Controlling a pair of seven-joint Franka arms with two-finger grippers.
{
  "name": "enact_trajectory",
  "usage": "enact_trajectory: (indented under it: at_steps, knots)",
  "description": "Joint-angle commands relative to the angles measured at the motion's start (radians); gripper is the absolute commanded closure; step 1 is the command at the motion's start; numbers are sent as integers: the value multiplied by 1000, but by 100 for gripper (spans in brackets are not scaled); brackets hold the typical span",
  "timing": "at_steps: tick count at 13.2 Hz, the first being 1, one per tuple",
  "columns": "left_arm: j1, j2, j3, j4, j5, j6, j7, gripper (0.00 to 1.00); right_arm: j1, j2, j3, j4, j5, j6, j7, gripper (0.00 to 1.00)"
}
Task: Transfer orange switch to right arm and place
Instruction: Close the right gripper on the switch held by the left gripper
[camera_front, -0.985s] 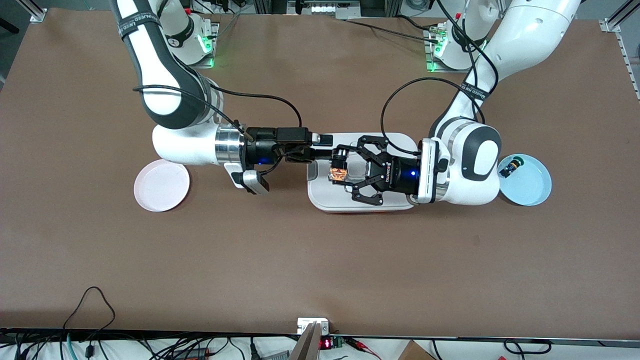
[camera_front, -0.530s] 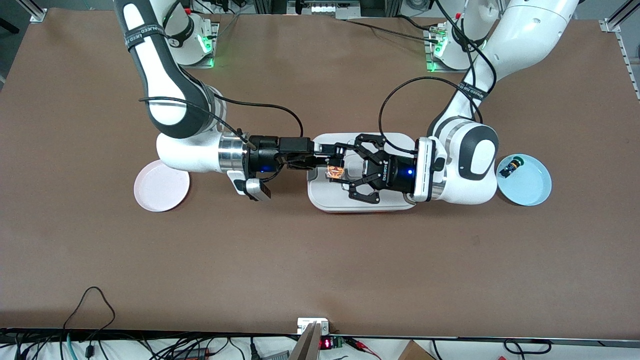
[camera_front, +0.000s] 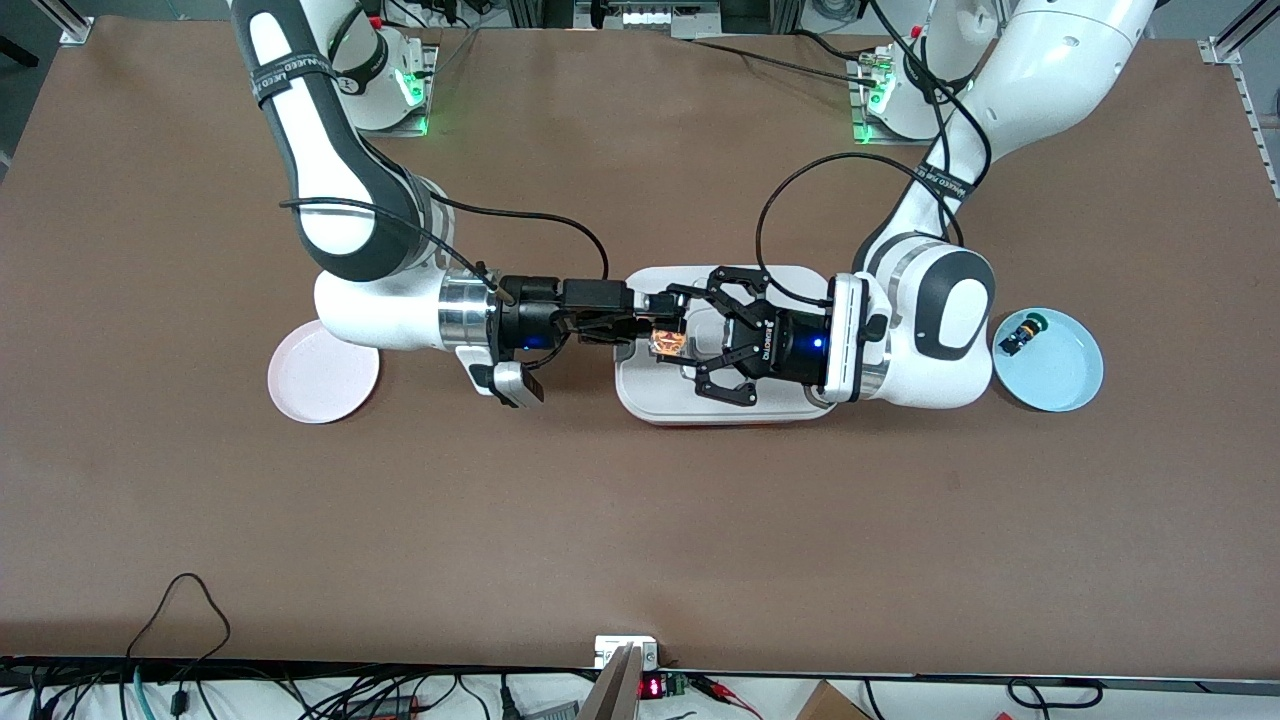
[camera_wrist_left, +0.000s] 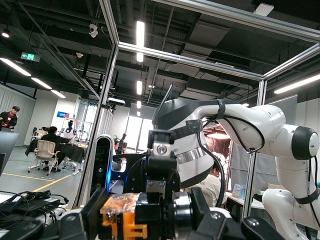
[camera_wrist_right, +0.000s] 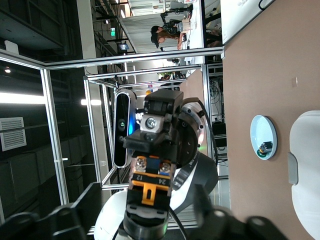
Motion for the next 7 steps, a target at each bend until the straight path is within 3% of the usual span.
enact_trajectory:
  at_steps: [1,5,7]
  knots:
    - [-4,9,2,16,10,-5,-2,100,-11,18,-2,29,22,-11,-29,36]
    - [-6,9,2,16,10,-5,-2,100,-28,16,0,29,25,-15,-28,66]
    - [-4,9,2,16,10,-7,-2,100,-28,16,0,29,26,-20,-28,69]
